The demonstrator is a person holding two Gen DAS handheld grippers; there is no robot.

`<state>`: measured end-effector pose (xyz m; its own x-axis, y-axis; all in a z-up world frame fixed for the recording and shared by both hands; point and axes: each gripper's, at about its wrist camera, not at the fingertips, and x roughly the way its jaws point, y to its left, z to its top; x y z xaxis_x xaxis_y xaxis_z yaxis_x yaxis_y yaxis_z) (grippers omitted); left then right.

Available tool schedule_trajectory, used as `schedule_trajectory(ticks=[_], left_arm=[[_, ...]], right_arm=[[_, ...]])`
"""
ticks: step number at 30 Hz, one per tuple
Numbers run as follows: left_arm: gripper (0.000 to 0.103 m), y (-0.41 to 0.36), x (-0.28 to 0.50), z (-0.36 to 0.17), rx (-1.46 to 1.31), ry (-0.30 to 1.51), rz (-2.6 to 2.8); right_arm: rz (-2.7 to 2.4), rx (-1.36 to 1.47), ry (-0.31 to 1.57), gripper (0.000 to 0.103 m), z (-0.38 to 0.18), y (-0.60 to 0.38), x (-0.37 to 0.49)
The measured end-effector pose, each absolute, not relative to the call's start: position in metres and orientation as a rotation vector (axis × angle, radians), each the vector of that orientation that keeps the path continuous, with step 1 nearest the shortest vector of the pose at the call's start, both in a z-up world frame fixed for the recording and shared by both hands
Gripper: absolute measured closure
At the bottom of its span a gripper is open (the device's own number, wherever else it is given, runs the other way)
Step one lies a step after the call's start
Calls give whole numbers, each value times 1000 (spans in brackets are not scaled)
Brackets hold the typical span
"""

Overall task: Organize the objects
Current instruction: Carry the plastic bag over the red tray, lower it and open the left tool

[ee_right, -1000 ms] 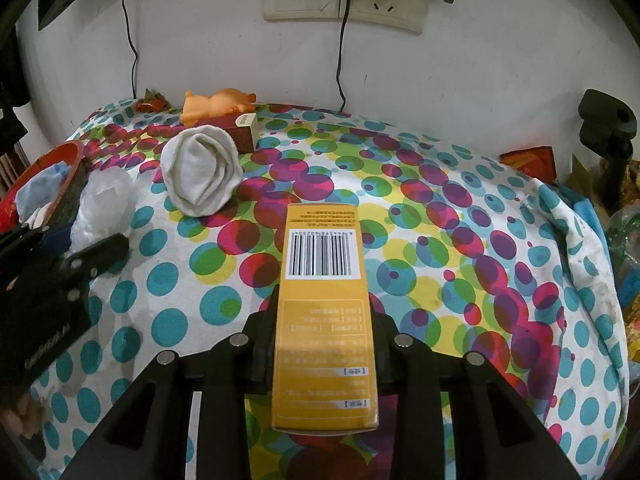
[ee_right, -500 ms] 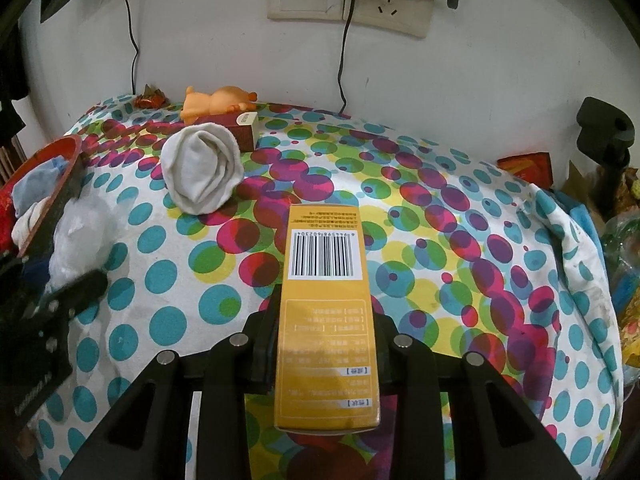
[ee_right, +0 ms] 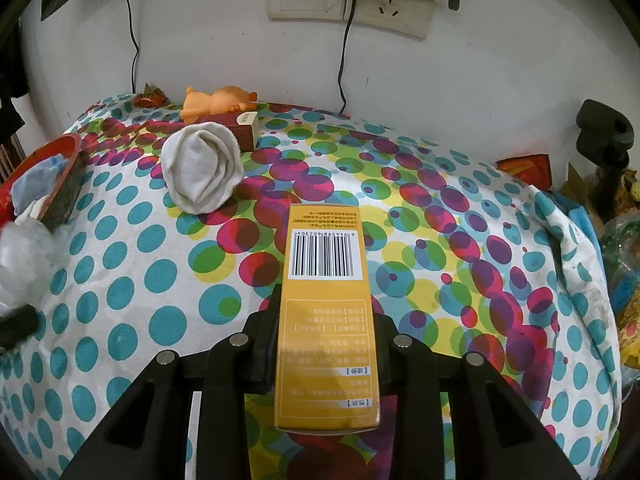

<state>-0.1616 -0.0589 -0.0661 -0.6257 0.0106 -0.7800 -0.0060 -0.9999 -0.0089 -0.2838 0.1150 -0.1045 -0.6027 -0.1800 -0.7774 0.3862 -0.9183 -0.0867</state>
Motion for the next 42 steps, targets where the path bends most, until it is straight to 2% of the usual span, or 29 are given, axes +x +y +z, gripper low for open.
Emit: schedule_trajectory(ticks=[12, 19, 23, 37, 42], left_arm=[[68, -171, -151, -21, -1363, -138, 3044], [68, -253, -157, -22, -1469, -190, 3200], [68, -294, -158, -31, -1561, -333, 3223], [67, -341, -179, -67, -1750, -340, 3223], [66, -338, -187, -75, -1768, -279, 3215]], right_arm=[[-2533, 1190, 352, 72, -104, 114, -283], [-2533, 1189, 354, 72, -105, 115, -284], [-2534, 1188, 357, 72, -105, 114, -284], [-2537, 1189, 359, 72, -104, 115, -283], [-2535, 1189, 361, 72, -104, 114, -284]])
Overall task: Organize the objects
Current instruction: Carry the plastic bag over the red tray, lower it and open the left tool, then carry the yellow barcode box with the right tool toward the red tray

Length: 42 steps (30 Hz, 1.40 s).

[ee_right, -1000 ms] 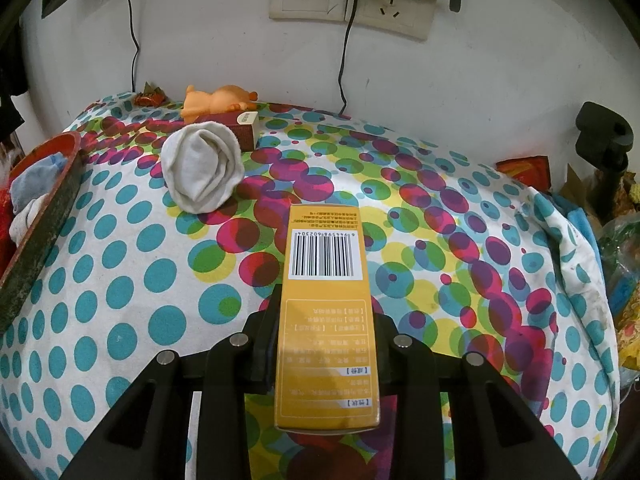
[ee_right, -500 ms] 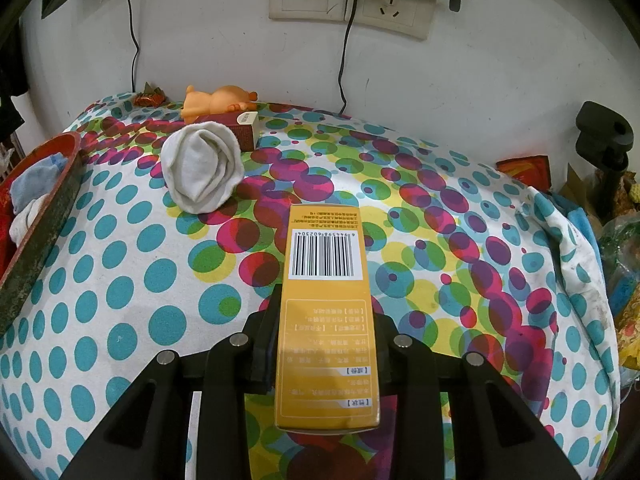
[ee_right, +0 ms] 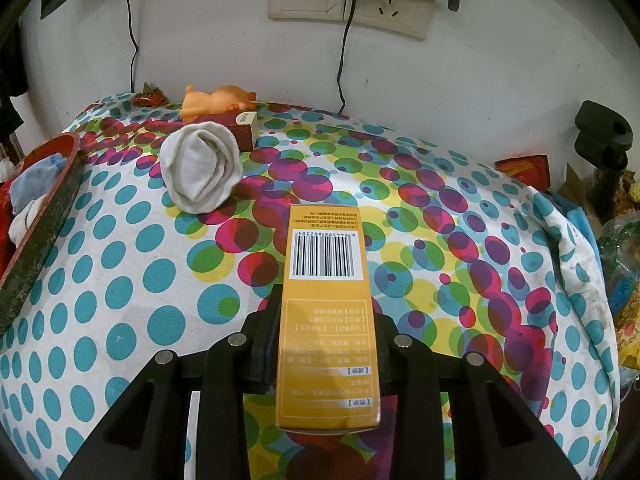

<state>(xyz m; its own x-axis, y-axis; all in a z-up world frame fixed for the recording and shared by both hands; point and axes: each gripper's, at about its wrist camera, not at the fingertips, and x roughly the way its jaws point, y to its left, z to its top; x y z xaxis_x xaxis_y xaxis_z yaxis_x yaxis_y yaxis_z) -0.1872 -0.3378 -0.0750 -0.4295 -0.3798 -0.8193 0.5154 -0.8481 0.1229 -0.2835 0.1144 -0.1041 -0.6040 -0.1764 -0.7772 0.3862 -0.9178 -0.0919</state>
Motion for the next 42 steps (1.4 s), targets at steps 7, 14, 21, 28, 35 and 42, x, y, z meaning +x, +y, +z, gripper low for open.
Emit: schedule_trajectory(ticks=[7, 14, 21, 28, 35, 42], left_arm=[[66, -340, -191, -85, 1272, 223, -2277], [49, -345, -188, -86, 1280, 240, -2241], [47, -337, -183, -80, 1272, 183, -2245], [47, -332, -173, -75, 1251, 207, -2283], [47, -318, -157, -63, 1210, 169, -2321], [47, -280, -118, -51, 1160, 165, -2391]], right_arm=[[-2535, 1189, 363, 72, -104, 115, -284], [-2535, 1189, 364, 72, -104, 114, -284], [-2534, 1190, 363, 72, -104, 114, -284], [-2538, 1192, 362, 69, -104, 113, -284], [-2544, 1188, 380, 69, -104, 113, -285], [-2544, 1190, 378, 69, -104, 113, -285]])
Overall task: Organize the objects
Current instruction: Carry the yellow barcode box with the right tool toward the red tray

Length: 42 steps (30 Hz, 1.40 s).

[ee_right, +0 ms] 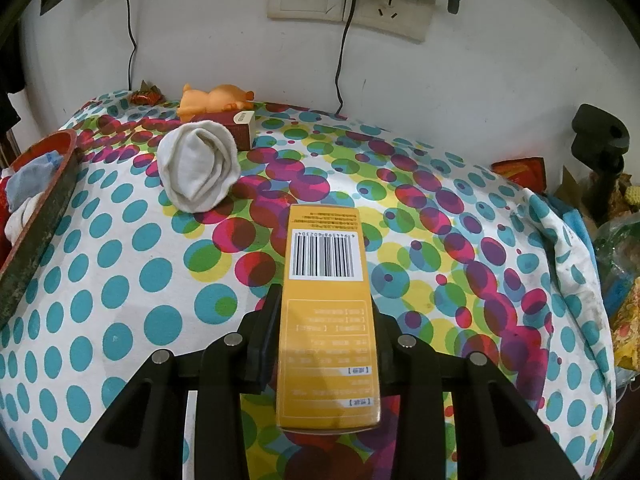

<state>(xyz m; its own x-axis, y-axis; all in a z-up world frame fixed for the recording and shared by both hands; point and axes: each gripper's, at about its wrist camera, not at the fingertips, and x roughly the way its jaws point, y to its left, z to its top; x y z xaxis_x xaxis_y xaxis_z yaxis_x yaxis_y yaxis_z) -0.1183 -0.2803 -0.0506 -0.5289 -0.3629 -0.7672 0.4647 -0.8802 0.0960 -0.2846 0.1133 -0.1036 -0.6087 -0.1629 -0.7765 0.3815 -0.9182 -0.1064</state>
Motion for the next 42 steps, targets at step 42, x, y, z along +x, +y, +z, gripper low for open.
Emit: schedule_trajectory(ticks=[42], left_arm=[[47, -240, 0, -55, 1195, 271, -2504]], right_arm=[[-2670, 1287, 470, 75, -101, 91, -279]])
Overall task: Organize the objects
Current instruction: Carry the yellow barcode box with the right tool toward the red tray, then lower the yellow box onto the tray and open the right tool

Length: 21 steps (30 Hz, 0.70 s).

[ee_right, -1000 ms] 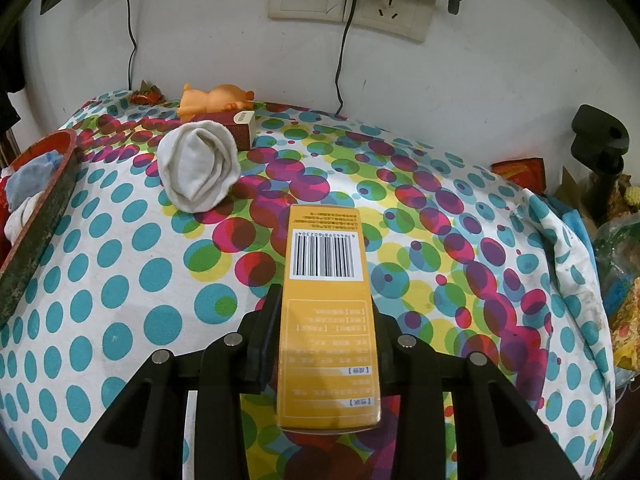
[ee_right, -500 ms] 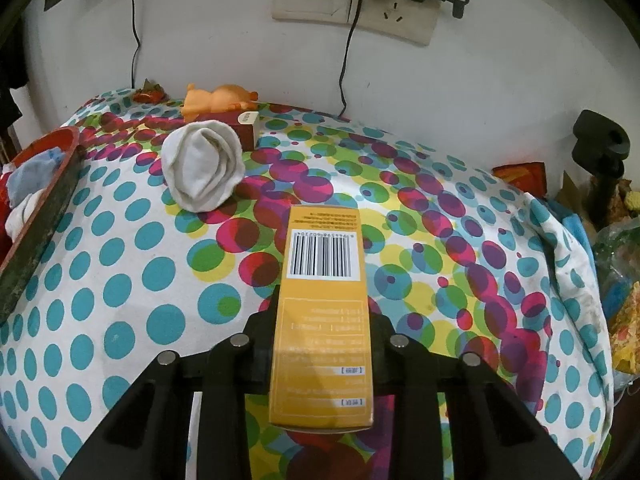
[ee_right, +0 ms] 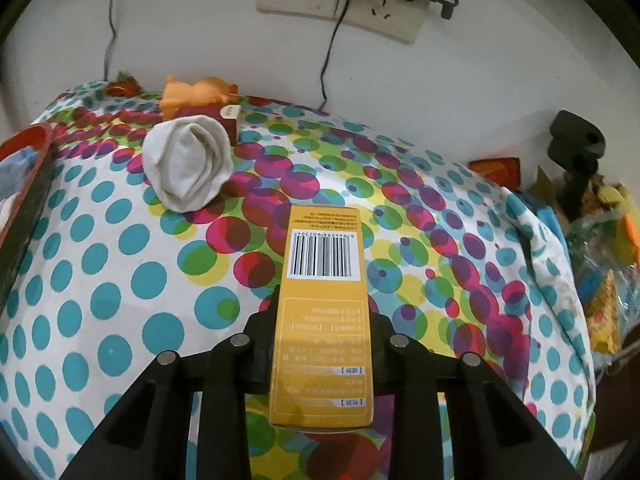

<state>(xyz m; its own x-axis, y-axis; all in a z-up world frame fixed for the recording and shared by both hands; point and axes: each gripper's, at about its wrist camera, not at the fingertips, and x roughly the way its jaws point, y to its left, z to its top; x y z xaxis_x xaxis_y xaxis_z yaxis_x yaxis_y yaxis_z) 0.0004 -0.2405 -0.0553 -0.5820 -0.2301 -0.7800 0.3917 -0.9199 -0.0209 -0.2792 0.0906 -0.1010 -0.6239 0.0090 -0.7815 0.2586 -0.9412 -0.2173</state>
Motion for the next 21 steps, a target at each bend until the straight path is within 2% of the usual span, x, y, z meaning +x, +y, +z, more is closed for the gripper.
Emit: schedule_trajectory(ticks=[10, 21], left_arm=[[47, -237, 0, -54, 1204, 299, -2530], [47, -235, 3, -50, 1173, 244, -2511]], right_arm=[[-2663, 1270, 434, 75, -98, 75, -245], [-2588, 1173, 425, 75, -74, 48, -203]])
